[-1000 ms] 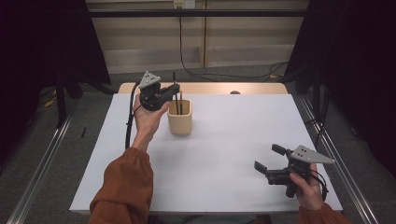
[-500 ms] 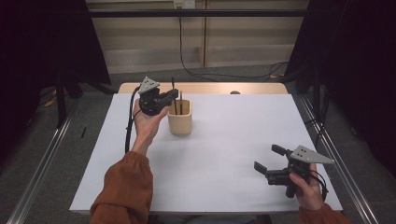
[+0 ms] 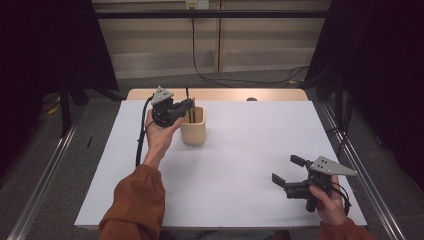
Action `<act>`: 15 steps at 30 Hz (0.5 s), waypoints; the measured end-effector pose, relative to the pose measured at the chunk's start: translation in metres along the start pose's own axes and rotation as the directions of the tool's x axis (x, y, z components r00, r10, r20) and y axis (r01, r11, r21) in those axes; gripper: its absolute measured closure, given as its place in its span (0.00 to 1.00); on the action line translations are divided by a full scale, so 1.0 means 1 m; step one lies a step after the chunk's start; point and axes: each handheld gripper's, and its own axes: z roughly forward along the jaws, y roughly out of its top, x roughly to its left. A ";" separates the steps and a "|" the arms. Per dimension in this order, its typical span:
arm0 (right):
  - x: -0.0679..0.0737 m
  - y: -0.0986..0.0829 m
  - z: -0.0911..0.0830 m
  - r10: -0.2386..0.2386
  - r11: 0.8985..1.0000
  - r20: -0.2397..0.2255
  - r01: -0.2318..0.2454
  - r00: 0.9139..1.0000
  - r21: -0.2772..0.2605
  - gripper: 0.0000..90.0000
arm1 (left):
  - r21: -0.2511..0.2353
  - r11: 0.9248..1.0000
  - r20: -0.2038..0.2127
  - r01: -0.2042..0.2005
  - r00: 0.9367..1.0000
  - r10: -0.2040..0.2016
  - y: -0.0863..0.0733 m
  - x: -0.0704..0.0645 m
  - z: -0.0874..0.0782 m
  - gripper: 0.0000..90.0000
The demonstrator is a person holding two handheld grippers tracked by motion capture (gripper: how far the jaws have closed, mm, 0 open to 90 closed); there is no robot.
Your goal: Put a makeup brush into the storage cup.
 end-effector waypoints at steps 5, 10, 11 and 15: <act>-0.001 -0.001 0.001 0.000 1.000 0.001 0.000 1.000 0.003 0.00 | 0.006 1.000 -0.004 0.004 1.000 -0.004 -0.003 0.002 0.002 0.95; -0.003 -0.001 0.000 0.007 1.000 0.010 -0.007 1.000 -0.003 0.01 | 0.007 1.000 -0.022 -0.003 1.000 0.003 -0.004 0.003 0.004 0.95; -0.003 -0.001 0.000 0.007 1.000 0.010 -0.007 1.000 -0.003 0.01 | 0.010 1.000 -0.024 -0.003 1.000 0.003 -0.004 0.004 0.004 0.95; -0.002 -0.001 0.000 0.005 1.000 0.007 -0.005 1.000 0.001 0.01 | 0.016 1.000 -0.030 0.003 1.000 -0.003 -0.007 0.006 0.006 0.87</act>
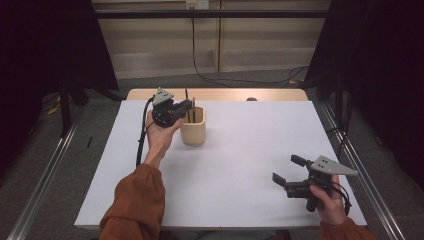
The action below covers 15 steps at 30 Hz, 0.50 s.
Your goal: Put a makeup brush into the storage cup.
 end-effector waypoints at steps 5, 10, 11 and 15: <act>0.000 0.000 0.000 0.003 1.000 0.000 -0.003 1.000 -0.003 0.01 | -0.006 1.000 -0.028 0.005 1.000 -0.005 0.000 0.002 -0.001 0.64; -0.001 0.000 0.000 0.005 1.000 0.001 -0.005 1.000 -0.003 0.01 | -0.016 1.000 -0.025 0.011 1.000 -0.011 0.000 0.003 -0.002 0.48; -0.001 0.000 0.000 0.006 1.000 0.002 -0.006 1.000 -0.003 0.01 | -0.015 1.000 -0.021 0.014 1.000 -0.015 0.000 0.004 -0.002 0.45; -0.001 0.000 0.000 0.005 1.000 0.001 -0.005 1.000 -0.001 0.01 | -0.014 0.999 -0.004 0.032 0.999 -0.032 0.000 0.003 -0.001 0.28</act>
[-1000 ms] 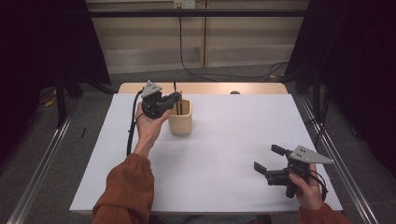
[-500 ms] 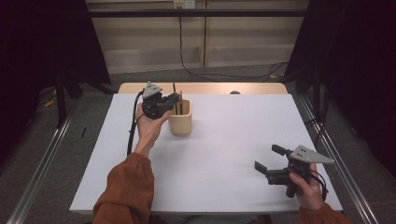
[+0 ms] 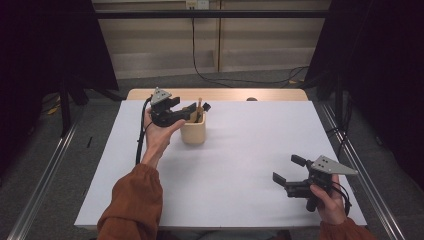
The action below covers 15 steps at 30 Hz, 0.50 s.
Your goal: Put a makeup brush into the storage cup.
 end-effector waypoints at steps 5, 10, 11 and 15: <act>0.000 0.000 -0.001 0.002 1.000 -0.001 -0.002 1.000 -0.002 0.01 | 0.003 1.000 -0.005 0.028 1.000 -0.028 0.000 0.000 0.000 0.12; 0.000 0.001 -0.002 0.005 1.000 0.006 -0.005 1.000 -0.006 0.00 | 0.001 1.000 0.021 -0.005 1.000 0.005 0.002 -0.005 -0.005 0.05; 0.001 0.001 -0.003 0.005 1.000 0.008 -0.005 1.000 -0.008 0.01 | -0.005 1.000 0.026 -0.009 1.000 0.009 0.003 -0.006 -0.006 0.04; 0.002 0.001 -0.003 0.007 1.000 0.012 -0.007 1.000 -0.009 0.00 | -0.018 1.000 0.025 -0.013 1.000 0.013 0.006 -0.008 -0.015 0.03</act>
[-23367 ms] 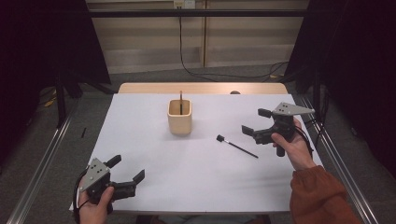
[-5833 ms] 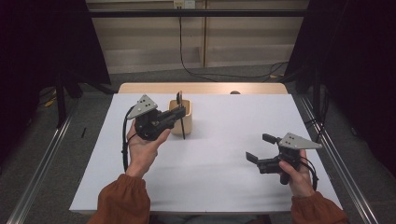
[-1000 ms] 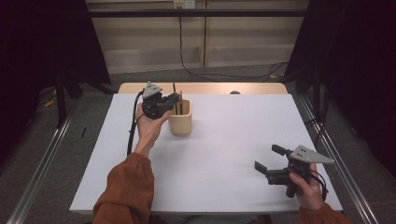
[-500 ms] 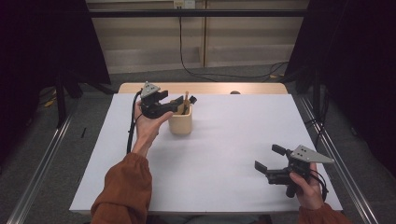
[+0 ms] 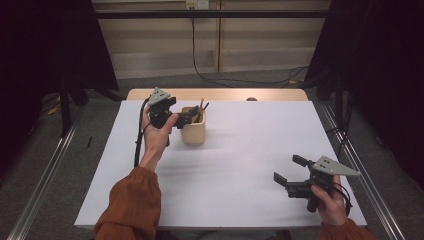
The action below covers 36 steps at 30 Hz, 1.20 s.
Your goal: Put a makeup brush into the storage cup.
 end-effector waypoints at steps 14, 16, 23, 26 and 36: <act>0.002 0.001 -0.001 -0.001 1.000 0.006 0.001 1.000 -0.003 0.00 | -0.035 0.997 0.003 -0.065 0.998 0.065 -0.006 -0.006 -0.028 0.03; 0.002 0.001 0.000 -0.001 1.000 0.006 0.001 1.000 -0.003 0.00 | -0.040 0.996 0.005 -0.074 0.997 0.074 -0.007 -0.008 -0.031 0.03; 0.002 0.001 -0.001 -0.001 1.000 0.007 0.001 1.000 -0.006 0.00 | -0.029 0.996 0.004 -0.080 0.997 0.080 -0.013 -0.012 -0.040 0.03; 0.002 0.001 -0.001 -0.001 1.000 0.008 0.001 1.000 -0.006 0.01 | -0.055 0.996 0.001 -0.071 0.997 0.071 -0.019 -0.014 -0.047 0.03; 0.002 0.001 -0.001 -0.001 1.000 0.015 0.001 1.000 -0.007 0.01 | -0.063 0.995 0.008 -0.076 0.997 0.077 -0.029 -0.018 -0.071 0.02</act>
